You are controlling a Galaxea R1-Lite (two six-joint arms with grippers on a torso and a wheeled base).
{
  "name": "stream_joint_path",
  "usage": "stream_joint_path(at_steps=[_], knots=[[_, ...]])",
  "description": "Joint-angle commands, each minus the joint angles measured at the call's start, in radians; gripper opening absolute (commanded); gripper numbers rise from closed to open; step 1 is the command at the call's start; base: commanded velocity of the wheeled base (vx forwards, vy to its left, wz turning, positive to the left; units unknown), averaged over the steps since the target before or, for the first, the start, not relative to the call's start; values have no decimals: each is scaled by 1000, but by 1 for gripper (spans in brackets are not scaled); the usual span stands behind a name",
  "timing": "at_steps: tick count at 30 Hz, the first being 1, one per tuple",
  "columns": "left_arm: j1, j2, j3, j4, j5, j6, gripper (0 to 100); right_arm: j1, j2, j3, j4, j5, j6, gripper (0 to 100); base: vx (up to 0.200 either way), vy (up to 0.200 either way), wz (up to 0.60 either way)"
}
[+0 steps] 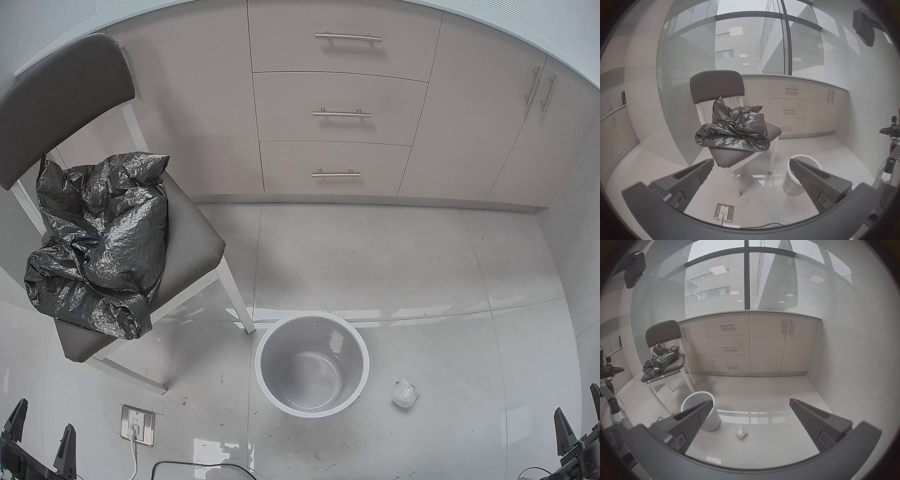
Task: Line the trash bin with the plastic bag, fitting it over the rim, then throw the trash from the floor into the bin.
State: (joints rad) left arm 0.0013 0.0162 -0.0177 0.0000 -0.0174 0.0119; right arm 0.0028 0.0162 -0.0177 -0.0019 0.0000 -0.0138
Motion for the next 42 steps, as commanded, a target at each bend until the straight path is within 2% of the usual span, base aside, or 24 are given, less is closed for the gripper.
stream_joint_path(at_steps=[1,3,4,5,7,16,19,21,26,27,28,30,31,33,35,36,38,41,42], knots=[[0,-16,-5,-9,-6,-15,100,0,-16,16,-1,3,-5,100,0,0,0],[-14,21,-160,-14,-18,-99,100,0,-16,16,-3,6,-3,100,0,0,0],[-37,79,-275,17,-24,-179,100,0,-16,16,-3,6,-3,100,0,0,0],[-50,114,-326,60,-24,-221,100,0,-16,18,-3,6,-5,100,0,0,0],[-63,142,-367,135,-27,-222,100,0,-16,18,-3,5,-5,100,0,0,0],[-89,148,-306,143,-29,-213,100,0,-16,16,-3,5,-11,100,0,0,0],[-95,186,-304,143,-29,-170,100,0,-16,18,-4,6,-9,100,0,0,0],[-95,238,-288,129,-27,-121,100,0,-16,16,-4,9,-11,100,0,0,0],[-112,222,-229,52,-30,-130,100,0,-16,18,-3,11,-8,100,0,0,0],[-118,214,-225,52,-30,-130,100,0,-16,7,-15,3,9,100,0,0,0],[-121,212,-223,55,-29,-128,100,3,-10,-71,-41,12,86,100,0,0,0],[-121,219,-222,55,-32,-122,100,49,125,-415,-44,3,374,100,0,0,0],[-121,226,-220,55,-33,-122,100,65,183,-498,-18,3,411,100,0,0,0],[-122,245,-219,54,-42,-124,100,92,246,-578,36,15,307,100,0,0,0],[-121,240,-216,55,-49,-122,100,129,286,-559,51,37,192,100,0,0,0],[-121,240,-216,55,-49,-122,100,129,286,-559,51,37,192,100,0,0,0],[-122,277,-209,60,-44,-104,100,192,346,-533,45,58,156,100,0,0,0],[-122,341,-202,54,-42,-44,100,235,412,-533,3,67,156,100,0,0,0],[-122,378,-209,54,-41,6,100,263,470,-525,-47,72,156,100,0,0,0]])
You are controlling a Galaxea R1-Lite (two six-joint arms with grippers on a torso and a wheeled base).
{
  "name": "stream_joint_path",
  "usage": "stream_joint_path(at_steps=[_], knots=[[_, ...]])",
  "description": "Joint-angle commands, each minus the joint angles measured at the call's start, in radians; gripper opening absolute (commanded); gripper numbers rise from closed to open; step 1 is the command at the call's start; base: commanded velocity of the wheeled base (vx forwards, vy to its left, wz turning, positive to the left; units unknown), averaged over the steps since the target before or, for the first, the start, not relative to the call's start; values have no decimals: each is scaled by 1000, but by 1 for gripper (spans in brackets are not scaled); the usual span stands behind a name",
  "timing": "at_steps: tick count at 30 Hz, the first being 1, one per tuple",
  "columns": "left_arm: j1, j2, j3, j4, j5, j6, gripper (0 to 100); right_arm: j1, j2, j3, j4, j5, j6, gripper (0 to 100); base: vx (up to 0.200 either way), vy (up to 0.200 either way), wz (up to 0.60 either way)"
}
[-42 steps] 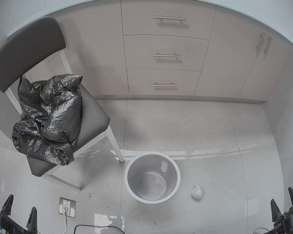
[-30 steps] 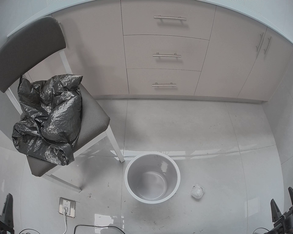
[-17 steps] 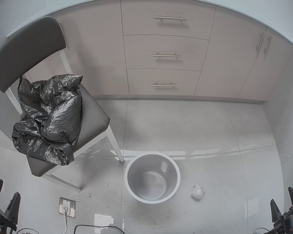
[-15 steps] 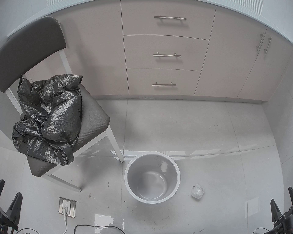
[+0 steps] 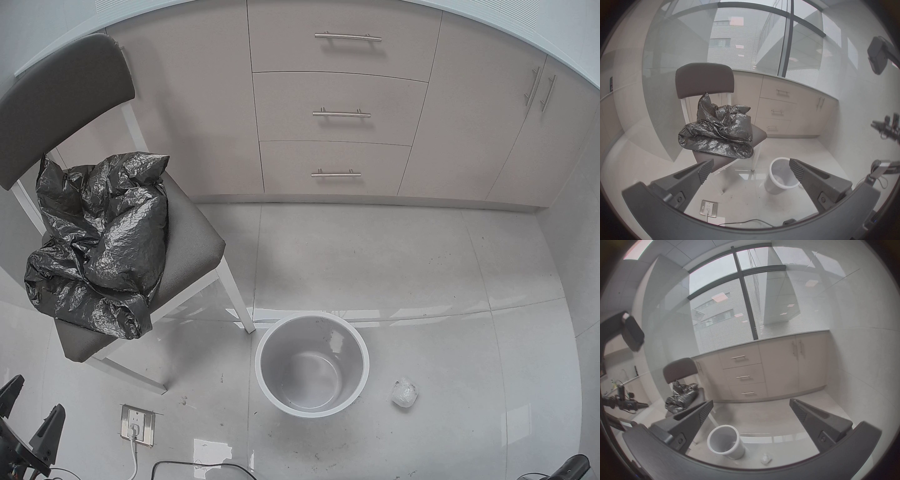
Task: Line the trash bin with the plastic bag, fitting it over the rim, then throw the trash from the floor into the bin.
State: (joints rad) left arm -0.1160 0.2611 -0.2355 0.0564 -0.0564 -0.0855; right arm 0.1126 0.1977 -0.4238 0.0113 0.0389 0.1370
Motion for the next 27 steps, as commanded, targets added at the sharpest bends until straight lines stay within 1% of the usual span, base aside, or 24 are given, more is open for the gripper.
stream_joint_path(at_steps=[1,3,4,5,6,7,9,10,11,14,16,18,20,21,23,27], knots=[[-5,142,5,-3,0,115,100,159,301,-119,-73,33,6,100,0,0,0],[-1,259,-15,-1,16,253,100,190,424,-108,-195,33,10,100,0,0,0],[1,276,-16,-1,23,273,100,191,437,-105,-208,33,10,100,0,0,0],[4,340,-25,-7,56,359,100,200,499,-92,-264,33,12,100,0,0,0],[2,400,-41,-12,96,415,100,202,557,-75,-321,33,13,100,0,0,0],[-2,445,-61,-13,116,441,100,202,605,-61,-367,33,13,100,0,0,0],[-24,537,-105,-13,118,495,100,202,695,-38,-461,33,18,100,0,0,0],[-25,550,-113,-13,118,506,100,202,709,-35,-476,33,19,100,0,0,0],[-30,618,-148,-16,118,567,100,202,790,-18,-573,33,36,100,0,0,0],[-30,707,-191,-55,121,670,100,202,910,-12,-705,33,76,100,0,0,0],[-30,747,-202,-82,121,725,100,202,959,-12,-751,33,93,100,0,0,0],[-27,810,-208,-139,124,845,100,199,1033,-13,-800,33,122,100,0,0,0],[-27,850,-205,-188,124,926,100,196,1077,-13,-824,32,142,100,0,0,0],[-27,866,-202,-210,124,960,100,194,1094,-12,-835,32,147,100,0,0,0],[-27,892,-203,-239,125,995,100,190,1108,-10,-852,32,148,100,0,0,0],[-27,931,-217,-273,124,1003,100,185,1097,-10,-858,32,153,100,0,0,0]])
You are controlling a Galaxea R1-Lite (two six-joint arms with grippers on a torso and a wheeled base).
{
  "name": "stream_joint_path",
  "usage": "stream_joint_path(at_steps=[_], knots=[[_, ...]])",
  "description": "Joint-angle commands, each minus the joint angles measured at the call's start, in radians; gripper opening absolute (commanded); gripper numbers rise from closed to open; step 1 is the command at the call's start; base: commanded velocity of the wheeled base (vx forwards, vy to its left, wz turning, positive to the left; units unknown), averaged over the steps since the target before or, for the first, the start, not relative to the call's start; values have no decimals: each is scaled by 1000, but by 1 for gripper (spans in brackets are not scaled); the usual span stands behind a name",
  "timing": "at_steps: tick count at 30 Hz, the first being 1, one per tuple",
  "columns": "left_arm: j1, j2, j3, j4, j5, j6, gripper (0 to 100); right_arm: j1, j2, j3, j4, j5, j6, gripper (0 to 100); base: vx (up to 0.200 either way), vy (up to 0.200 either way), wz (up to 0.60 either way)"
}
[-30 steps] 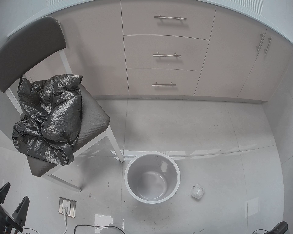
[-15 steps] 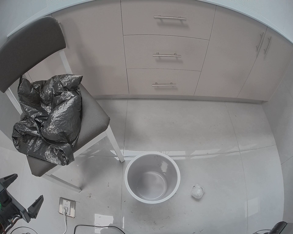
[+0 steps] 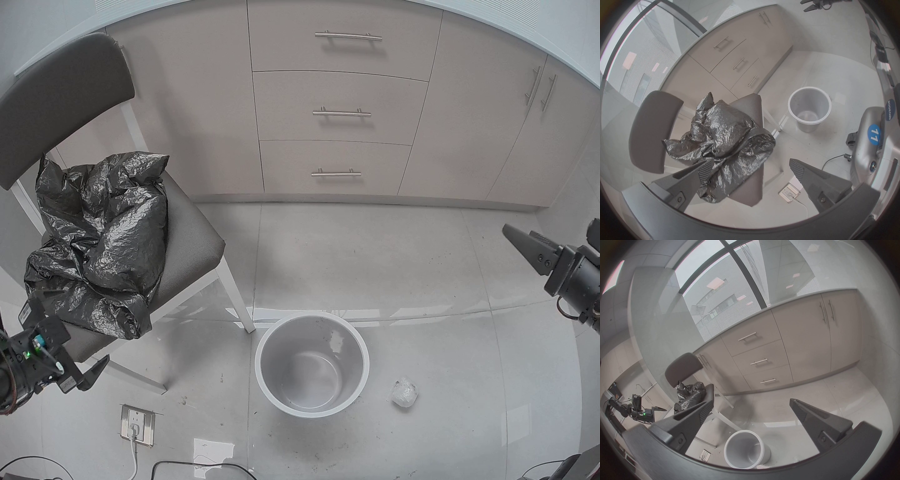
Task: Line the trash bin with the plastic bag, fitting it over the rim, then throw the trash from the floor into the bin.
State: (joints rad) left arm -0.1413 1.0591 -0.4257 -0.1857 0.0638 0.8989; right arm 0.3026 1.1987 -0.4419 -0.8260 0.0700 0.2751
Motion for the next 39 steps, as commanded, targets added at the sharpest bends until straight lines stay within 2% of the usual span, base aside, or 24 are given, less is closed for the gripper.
stream_joint_path(at_steps=[1,13,18,21,31,39], knots=[[2,142,-30,-32,2,15,100,-5,93,8,-19,1,13,100,0,0,0],[58,274,-80,-40,-1,11,100,-5,93,6,-21,-1,15,100,0,0,0],[81,348,-111,-98,-4,11,100,-5,99,6,-21,-1,16,100,0,0,0],[83,421,-113,-192,-4,11,100,-5,105,6,-21,-1,16,100,0,0,0],[85,564,-130,-365,-6,9,100,-5,107,8,-21,1,16,100,0,0,0],[85,591,-169,-423,-6,9,100,-5,110,9,-21,1,16,100,0,0,0]])
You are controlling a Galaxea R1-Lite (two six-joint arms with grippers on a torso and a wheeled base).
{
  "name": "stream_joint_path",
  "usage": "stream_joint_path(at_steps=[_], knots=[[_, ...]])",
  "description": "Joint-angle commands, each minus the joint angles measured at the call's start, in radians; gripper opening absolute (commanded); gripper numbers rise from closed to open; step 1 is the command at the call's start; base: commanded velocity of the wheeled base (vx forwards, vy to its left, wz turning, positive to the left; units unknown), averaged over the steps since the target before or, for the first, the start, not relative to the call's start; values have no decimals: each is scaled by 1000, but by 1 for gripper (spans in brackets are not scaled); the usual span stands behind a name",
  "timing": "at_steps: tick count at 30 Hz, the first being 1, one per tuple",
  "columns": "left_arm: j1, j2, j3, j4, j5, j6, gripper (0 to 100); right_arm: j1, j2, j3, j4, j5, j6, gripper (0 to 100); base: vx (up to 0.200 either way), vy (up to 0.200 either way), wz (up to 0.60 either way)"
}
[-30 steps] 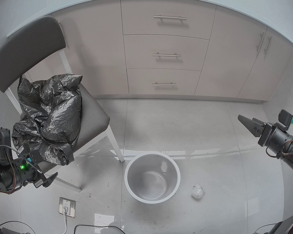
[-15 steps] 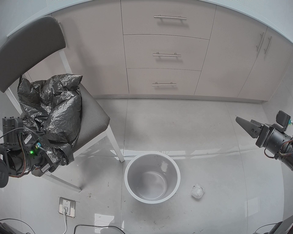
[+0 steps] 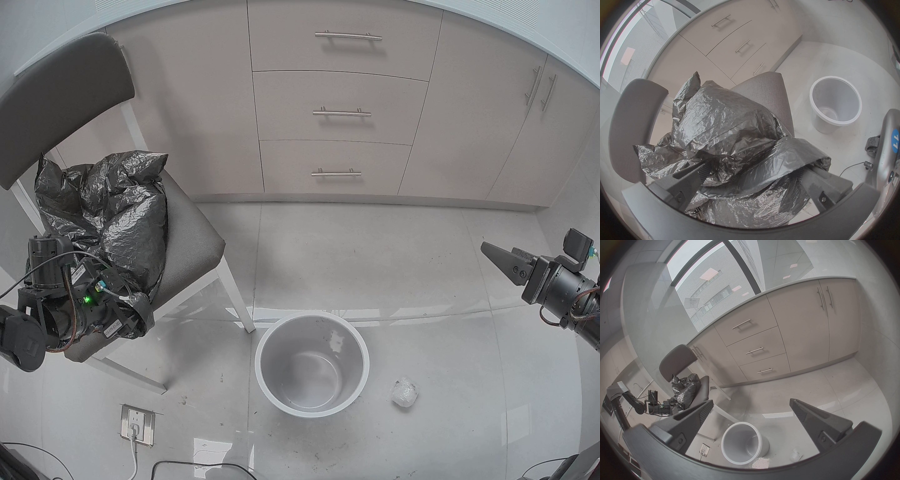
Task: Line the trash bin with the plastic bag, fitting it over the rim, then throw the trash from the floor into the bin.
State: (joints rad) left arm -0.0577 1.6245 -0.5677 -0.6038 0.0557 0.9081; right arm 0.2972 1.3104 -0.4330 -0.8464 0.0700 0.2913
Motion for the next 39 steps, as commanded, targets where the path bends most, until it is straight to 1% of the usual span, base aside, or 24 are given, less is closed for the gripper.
stream_joint_path(at_steps=[1,5,13,17,31,32,35,37,39], knots=[[2,25,-35,-5,3,0,100,0,-2,0,0,1,0,100,0,0,0],[-1,14,-57,-5,3,-9,100,0,-2,0,0,1,0,100,0,0,0],[-19,-26,-54,-5,-1,-25,100,0,12,0,0,1,-1,100,0,0,0],[-31,-21,-55,-5,-13,-49,100,0,9,0,0,1,-1,100,0,0,0],[-50,-3,-60,-7,-19,-61,100,0,12,2,0,1,-1,100,0,0,0],[-53,-3,-60,-5,-20,-66,0,0,12,2,0,1,-1,100,0,0,0],[-60,3,-69,-5,-48,-75,0,-6,20,5,0,1,-1,100,0,0,0],[-64,18,-74,-5,-100,-109,0,-18,32,7,-2,1,-1,100,0,0,0],[-64,18,-74,-5,-100,-109,0,-18,32,7,-2,1,-1,100,0,0,0]])
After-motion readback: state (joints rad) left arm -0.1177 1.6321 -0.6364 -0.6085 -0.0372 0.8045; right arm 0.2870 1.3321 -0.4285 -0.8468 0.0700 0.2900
